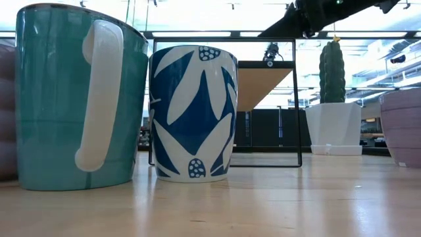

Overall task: Place coffee mugs
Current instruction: Put the left violet mug on the shelf

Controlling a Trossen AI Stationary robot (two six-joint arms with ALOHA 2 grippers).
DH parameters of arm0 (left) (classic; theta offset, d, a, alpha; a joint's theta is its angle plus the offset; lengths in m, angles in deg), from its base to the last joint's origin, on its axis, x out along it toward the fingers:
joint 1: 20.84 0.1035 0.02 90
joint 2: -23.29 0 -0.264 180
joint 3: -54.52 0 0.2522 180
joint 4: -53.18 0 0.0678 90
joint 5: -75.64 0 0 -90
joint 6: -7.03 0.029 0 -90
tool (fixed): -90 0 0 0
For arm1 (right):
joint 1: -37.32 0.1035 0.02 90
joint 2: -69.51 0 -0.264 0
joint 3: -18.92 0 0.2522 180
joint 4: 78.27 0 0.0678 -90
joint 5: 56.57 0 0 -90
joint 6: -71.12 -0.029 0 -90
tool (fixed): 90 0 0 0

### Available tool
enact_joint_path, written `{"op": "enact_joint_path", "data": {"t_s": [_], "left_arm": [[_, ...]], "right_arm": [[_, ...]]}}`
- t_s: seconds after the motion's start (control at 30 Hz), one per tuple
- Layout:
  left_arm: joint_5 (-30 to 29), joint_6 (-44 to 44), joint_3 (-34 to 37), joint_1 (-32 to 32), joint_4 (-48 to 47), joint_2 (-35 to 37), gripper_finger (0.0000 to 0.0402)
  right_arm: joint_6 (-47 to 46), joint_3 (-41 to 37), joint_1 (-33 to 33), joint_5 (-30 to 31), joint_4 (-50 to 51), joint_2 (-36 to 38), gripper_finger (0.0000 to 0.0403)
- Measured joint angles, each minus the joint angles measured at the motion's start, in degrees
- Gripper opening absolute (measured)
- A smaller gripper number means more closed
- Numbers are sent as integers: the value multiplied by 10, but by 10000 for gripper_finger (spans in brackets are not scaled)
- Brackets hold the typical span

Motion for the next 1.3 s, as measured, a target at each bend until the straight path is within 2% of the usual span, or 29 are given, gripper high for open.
{"op": "enact_joint_path", "data": {"t_s": [0.2,0.37,0.67,0.97,1.1,1.3], "left_arm": [[-26,6,0,-8,-24,0,117],[-46,56,0,-12,-15,-2,117],[-60,49,0,-17,-9,-10,117],[-58,40,0,-16,-37,-55,117],[-37,34,0,-7,-49,-60,117],[-38,46,1,1,-47,-60,116]], "right_arm": [[-9,0,0,-19,3,0,173],[-10,0,0,-20,7,0,173],[-7,-8,0,-19,0,0,173],[-3,-9,0,-18,-5,0,173],[0,-9,0,-18,-12,0,173],[1,-9,0,-21,-13,0,173]]}}
